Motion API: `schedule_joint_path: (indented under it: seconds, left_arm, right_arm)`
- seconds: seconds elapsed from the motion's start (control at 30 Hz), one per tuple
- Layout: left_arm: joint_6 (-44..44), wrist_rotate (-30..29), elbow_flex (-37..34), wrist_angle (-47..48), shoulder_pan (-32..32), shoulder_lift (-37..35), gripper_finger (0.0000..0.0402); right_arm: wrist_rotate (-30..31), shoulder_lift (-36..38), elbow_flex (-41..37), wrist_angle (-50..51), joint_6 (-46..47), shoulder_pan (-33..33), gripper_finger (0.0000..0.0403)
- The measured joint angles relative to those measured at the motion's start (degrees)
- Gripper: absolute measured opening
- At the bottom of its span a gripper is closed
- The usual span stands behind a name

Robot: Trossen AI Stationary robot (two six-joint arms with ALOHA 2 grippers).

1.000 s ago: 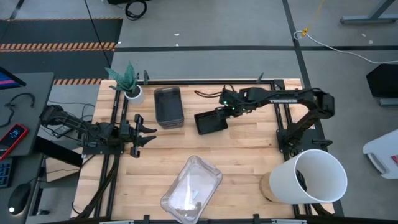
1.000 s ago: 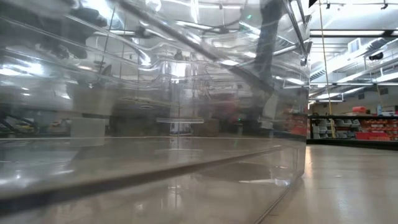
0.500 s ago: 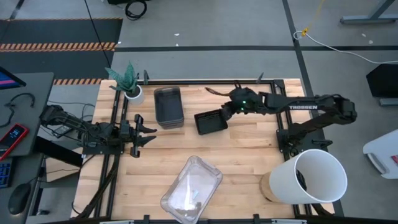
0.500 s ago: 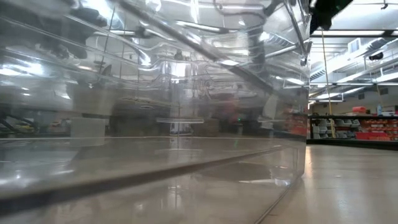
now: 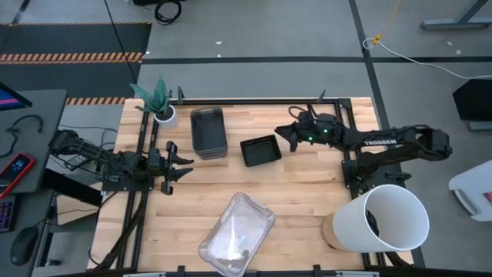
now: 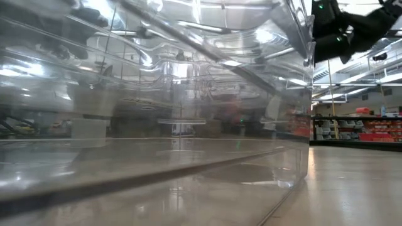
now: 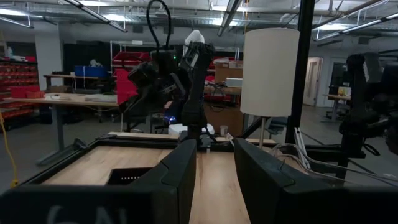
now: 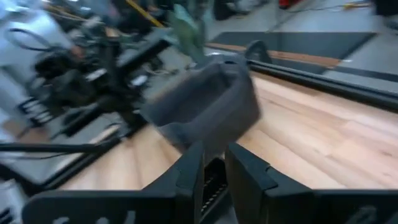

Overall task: Stack baskets by color
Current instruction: Return to Home Position

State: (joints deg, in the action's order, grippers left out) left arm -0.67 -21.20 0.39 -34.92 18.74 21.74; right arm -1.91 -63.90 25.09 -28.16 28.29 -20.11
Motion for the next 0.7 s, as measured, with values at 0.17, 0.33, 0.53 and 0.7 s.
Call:
schedule_joint_path:
  seconds: [0.17,0.33,0.53,0.7]
  left_arm:
    - [0.0,0.0,0.0,0.0,0.0,0.0,0.0117]
    - [0.0,0.0,0.0,0.0,0.0,0.0,0.0117]
    - [0.0,0.0,0.0,0.0,0.1,0.0,0.0117]
    - [0.0,0.0,0.0,0.5,0.1,-0.4,0.0117]
  right_arm:
    - [-8.8,0.3,-6.3,-9.7,0.5,-3.1,0.0059]
    - [-12.6,0.3,-12.0,-17.2,0.8,-6.2,0.0043]
    - [-19.2,0.3,-18.8,-28.1,4.9,-9.7,0.0029]
    - [-19.8,0.3,-24.4,-39.0,6.3,-9.8,0.0017]
